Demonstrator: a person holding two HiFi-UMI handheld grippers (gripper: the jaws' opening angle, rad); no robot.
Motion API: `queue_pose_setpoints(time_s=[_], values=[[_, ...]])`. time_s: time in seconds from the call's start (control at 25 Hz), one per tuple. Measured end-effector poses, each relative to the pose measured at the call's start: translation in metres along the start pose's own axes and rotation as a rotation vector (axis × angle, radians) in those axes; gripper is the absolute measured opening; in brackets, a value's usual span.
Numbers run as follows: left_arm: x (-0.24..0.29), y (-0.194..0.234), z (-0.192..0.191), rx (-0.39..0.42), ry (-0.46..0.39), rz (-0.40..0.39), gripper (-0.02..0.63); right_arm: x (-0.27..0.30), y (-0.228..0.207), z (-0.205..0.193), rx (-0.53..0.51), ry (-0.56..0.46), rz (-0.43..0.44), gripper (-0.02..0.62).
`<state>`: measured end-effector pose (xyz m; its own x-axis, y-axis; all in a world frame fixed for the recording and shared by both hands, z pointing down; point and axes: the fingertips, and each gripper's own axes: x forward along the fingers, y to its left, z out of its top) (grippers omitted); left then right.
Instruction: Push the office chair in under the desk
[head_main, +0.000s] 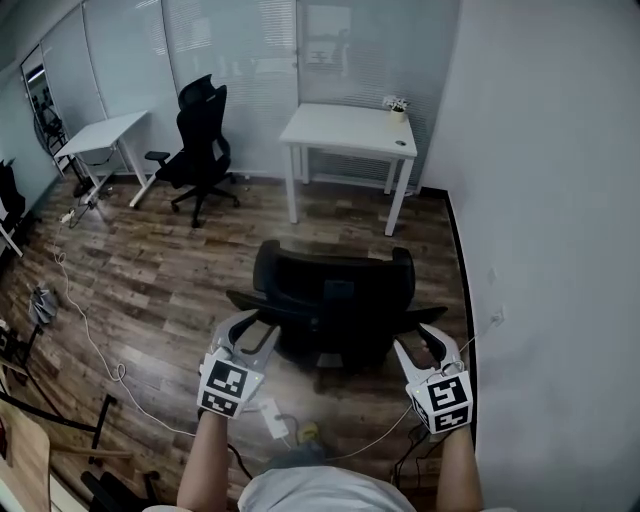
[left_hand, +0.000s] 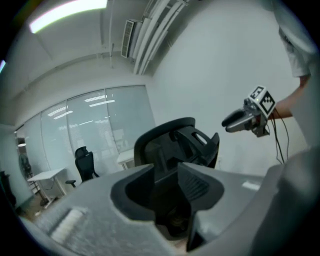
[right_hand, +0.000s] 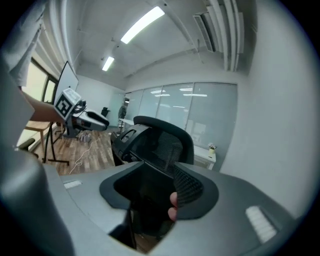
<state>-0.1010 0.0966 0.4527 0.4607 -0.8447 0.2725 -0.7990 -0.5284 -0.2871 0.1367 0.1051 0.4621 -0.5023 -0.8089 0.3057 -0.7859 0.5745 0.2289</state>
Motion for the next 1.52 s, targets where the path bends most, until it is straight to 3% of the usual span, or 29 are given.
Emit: queue_pose_setpoints(time_s=[0.2, 0.48, 0.64, 0.76, 1.04, 1.2, 1.52], values=[[0.032, 0.009, -0.026, 0.164, 0.109, -0.148, 0.149, 0.041, 0.0, -0.011, -0.189, 0.124, 0.065, 0.176], [0.055, 0.01, -0.056, 0.486, 0.269, -0.3, 0.175, 0.068, -0.004, -0.033, -0.461, 0.29, 0.099, 0.176], [0.066, 0.011, -0.062, 0.59, 0.323, -0.357, 0.19, 0.078, -0.015, -0.049, -0.655, 0.422, 0.121, 0.183], [0.073, 0.009, -0.07, 0.652, 0.361, -0.391, 0.19, 0.084, -0.02, -0.061, -0.739, 0.486, 0.14, 0.181], [0.091, 0.01, -0.074, 0.727, 0.403, -0.421, 0.172, 0.093, -0.027, -0.06, -0.735, 0.477, 0.181, 0.183], [0.096, 0.011, -0.075, 0.742, 0.396, -0.421, 0.167, 0.104, -0.031, -0.069, -0.755, 0.528, 0.203, 0.181], [0.113, 0.024, -0.075, 0.76, 0.402, -0.416, 0.172, 0.12, -0.038, -0.066, -0.737, 0.521, 0.201, 0.183]])
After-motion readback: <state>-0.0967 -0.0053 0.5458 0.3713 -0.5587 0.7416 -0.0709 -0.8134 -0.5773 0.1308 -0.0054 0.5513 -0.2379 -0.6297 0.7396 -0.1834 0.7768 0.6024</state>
